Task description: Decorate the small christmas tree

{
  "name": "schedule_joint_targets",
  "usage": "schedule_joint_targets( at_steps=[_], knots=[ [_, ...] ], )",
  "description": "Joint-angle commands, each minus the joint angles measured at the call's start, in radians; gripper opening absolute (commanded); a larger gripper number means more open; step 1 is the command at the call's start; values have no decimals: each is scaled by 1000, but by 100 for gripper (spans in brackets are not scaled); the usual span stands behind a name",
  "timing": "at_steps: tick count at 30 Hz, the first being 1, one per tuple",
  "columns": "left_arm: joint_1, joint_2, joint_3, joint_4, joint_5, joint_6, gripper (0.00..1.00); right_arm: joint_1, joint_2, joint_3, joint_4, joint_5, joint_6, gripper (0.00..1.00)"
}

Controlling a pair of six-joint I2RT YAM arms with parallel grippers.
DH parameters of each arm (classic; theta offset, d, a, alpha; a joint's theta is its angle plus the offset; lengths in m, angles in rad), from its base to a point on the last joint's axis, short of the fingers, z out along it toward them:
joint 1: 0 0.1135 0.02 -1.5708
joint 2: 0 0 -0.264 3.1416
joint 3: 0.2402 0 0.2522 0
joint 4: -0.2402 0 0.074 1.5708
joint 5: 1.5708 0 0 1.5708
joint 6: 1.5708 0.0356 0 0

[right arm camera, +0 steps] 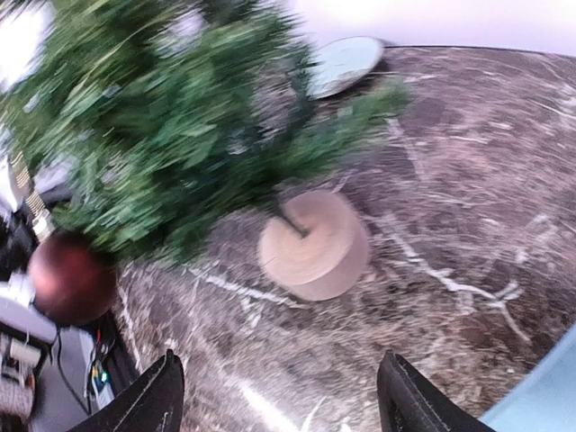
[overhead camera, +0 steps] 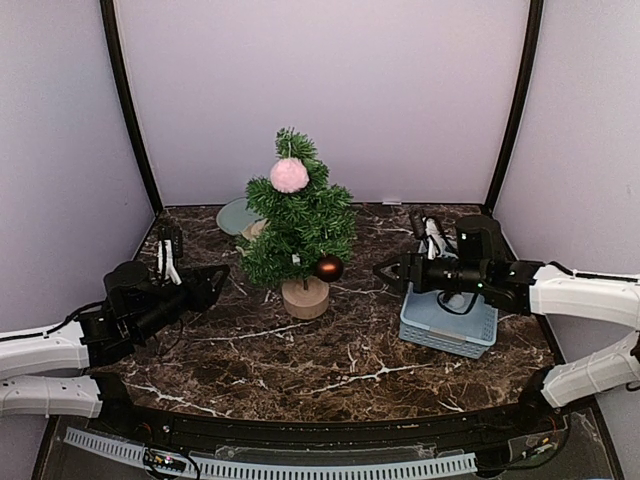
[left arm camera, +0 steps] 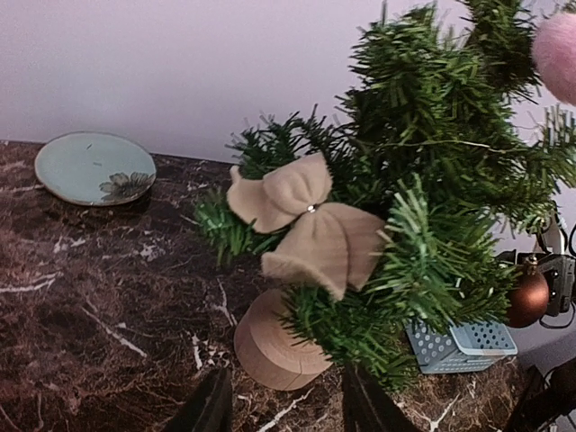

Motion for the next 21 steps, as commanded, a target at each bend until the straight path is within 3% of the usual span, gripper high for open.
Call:
schedule_joint_targets(
  at_steps=[1,9,21],
  knots=[
    [28,52,-27,-14,-9,-155,41,-90,91,14,32,-3,73,70],
    [37,246,-79,224,95,-249,36,-134,345,138,145,-56,108,61],
    [35,612,-57,551,183,-281,35,-132,656,345,273,-181,151,55]
  ],
)
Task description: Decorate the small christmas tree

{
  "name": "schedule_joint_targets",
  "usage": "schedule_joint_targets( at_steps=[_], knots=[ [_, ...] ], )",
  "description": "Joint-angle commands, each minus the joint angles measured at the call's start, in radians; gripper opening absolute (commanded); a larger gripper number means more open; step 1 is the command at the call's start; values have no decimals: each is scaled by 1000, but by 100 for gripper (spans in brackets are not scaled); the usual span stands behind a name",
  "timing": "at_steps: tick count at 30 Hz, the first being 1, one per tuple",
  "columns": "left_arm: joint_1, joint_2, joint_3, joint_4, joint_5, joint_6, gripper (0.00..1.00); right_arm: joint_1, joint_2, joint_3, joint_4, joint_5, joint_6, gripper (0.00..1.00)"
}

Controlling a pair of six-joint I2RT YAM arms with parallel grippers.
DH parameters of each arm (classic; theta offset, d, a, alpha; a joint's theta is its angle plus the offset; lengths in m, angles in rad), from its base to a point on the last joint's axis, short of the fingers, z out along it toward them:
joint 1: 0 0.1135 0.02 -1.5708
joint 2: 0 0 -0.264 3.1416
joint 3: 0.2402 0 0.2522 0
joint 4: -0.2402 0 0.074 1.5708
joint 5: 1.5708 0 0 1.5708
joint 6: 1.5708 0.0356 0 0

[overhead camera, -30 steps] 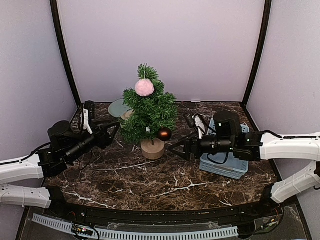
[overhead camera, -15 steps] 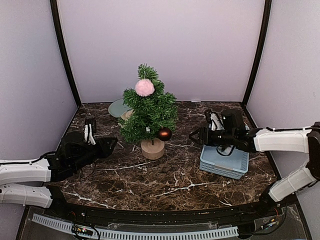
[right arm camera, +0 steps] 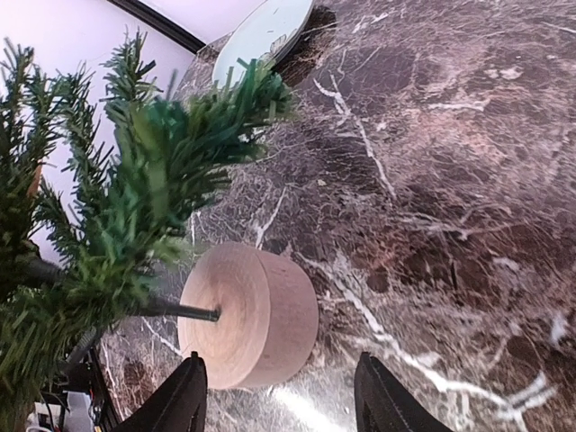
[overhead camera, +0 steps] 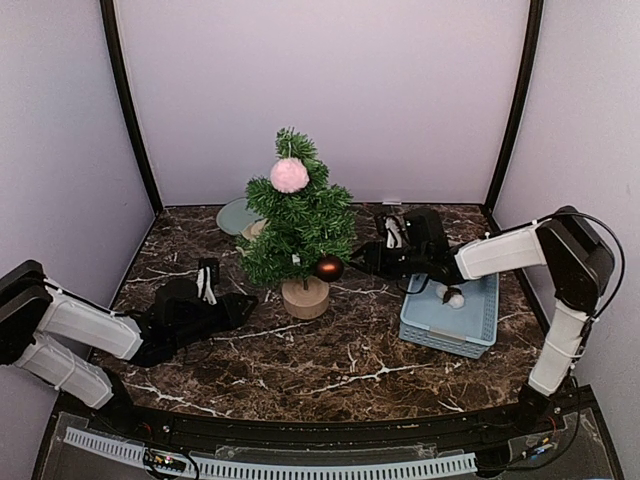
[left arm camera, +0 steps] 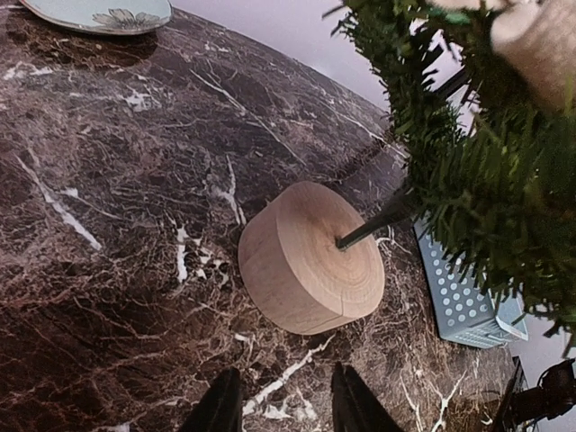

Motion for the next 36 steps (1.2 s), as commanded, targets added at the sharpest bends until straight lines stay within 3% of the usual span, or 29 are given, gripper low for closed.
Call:
schedule_joint_targets(
  at_steps=[1,20,36],
  knots=[
    [2,102,21,198,54,-24,35,-2,70,72,80,-55,19,55],
    [2,362,102,358,83,-28,35,54,328,250,115,-105,44,52],
    [3,473,157,421,99,-32,34,80,374,256,167,-127,79,41]
  ],
)
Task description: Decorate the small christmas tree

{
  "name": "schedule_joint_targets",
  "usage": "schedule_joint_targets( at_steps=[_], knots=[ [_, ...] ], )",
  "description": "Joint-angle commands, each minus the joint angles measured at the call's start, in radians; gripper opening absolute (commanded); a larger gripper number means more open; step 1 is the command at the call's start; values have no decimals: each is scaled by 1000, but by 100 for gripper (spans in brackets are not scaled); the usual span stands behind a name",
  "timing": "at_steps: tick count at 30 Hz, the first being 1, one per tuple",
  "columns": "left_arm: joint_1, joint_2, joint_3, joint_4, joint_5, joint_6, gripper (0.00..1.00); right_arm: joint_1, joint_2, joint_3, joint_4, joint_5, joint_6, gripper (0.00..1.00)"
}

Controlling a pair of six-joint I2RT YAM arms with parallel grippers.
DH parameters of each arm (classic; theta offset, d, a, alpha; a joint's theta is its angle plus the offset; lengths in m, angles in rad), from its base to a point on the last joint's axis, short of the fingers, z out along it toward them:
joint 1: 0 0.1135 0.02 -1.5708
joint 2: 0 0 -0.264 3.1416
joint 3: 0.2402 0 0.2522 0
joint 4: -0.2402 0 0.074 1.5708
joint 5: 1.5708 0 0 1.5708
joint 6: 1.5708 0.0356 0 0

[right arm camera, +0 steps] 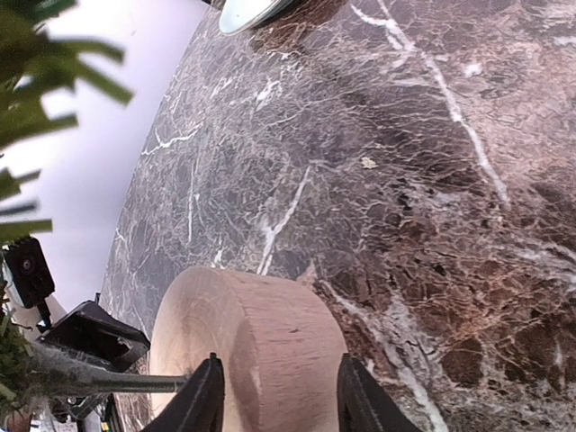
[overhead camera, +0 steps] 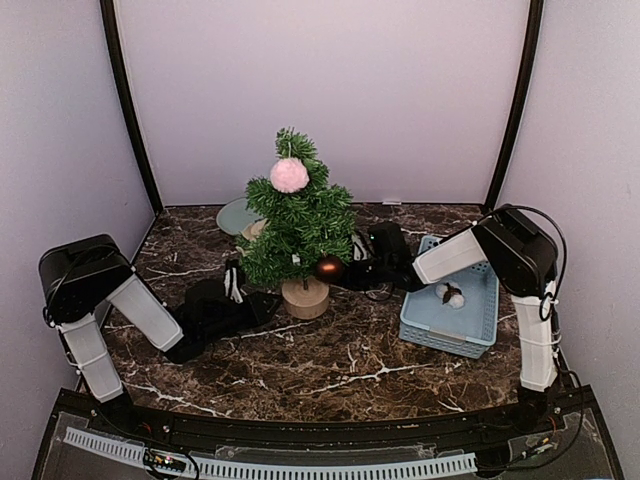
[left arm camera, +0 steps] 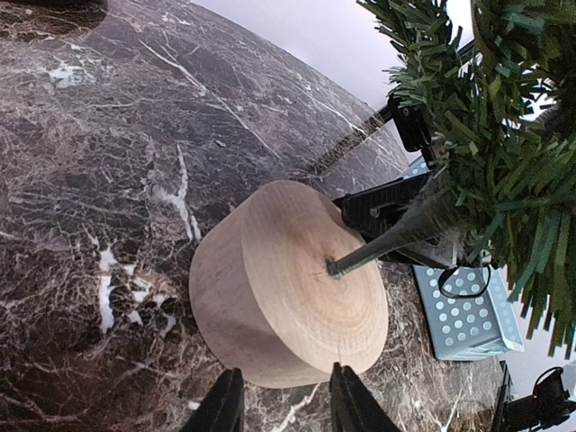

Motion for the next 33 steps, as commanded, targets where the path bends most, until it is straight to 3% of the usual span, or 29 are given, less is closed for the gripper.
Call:
schedule_joint_targets(
  at_steps=[1,18,33],
  knots=[
    [4,27,29,50,12,0,33,11,20,18,65,-21,12,40],
    [27,137,76,101,75,-25,25,37,-31,-78,114,-27,35,27],
    [99,160,140,37,125,26,24,82,-82,-149,150,-9,73,26]
  ],
)
